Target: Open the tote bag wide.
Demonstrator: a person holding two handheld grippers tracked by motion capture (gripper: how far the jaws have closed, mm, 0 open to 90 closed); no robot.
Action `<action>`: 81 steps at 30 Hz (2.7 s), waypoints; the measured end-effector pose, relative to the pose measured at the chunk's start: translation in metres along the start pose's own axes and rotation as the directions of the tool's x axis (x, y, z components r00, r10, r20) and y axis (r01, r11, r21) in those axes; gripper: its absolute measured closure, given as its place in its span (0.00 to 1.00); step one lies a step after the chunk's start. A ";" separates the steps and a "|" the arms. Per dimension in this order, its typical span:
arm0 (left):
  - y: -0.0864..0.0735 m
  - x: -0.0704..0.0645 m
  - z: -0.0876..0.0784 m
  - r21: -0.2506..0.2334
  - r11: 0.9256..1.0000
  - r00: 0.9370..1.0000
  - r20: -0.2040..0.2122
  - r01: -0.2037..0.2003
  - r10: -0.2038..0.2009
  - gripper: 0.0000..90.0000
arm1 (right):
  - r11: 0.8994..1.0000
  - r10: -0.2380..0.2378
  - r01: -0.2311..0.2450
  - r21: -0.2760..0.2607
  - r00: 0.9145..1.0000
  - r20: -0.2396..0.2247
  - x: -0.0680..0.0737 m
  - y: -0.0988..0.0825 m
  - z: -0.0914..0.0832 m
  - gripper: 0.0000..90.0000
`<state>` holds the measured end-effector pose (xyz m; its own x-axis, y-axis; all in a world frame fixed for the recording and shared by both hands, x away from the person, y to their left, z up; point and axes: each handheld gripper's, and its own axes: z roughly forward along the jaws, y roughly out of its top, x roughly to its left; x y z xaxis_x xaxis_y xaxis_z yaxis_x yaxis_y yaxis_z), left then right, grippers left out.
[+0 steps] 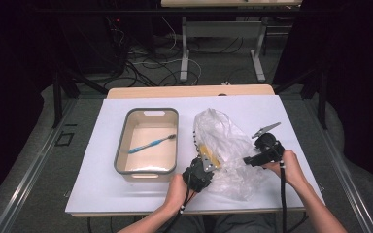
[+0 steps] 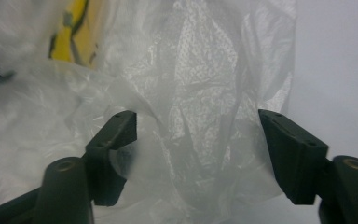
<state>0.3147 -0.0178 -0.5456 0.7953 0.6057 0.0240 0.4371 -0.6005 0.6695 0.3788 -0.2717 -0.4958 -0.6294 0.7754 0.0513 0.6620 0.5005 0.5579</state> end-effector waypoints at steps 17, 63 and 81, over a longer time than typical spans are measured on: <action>0.006 -0.003 -0.002 -0.021 0.999 0.999 0.039 0.027 -0.027 0.85 | 0.985 -0.112 0.119 -0.125 0.992 0.061 0.026 0.023 -0.044 0.39; 0.013 0.017 0.027 -0.013 1.000 0.998 -0.060 0.028 -0.028 1.00 | 0.996 -0.089 0.089 0.016 0.996 0.014 0.025 0.028 0.061 0.73; 0.026 0.018 0.022 -0.032 0.999 0.991 -0.129 0.021 -0.025 0.51 | 0.995 -0.091 0.093 0.035 0.995 -0.034 0.037 0.029 0.077 0.91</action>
<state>0.3496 -0.0341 -0.5439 0.7234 0.6827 0.1027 0.4399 -0.5706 0.6935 0.4063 -0.1991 -0.5414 -0.7010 0.7126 0.0286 0.6148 0.5835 0.5306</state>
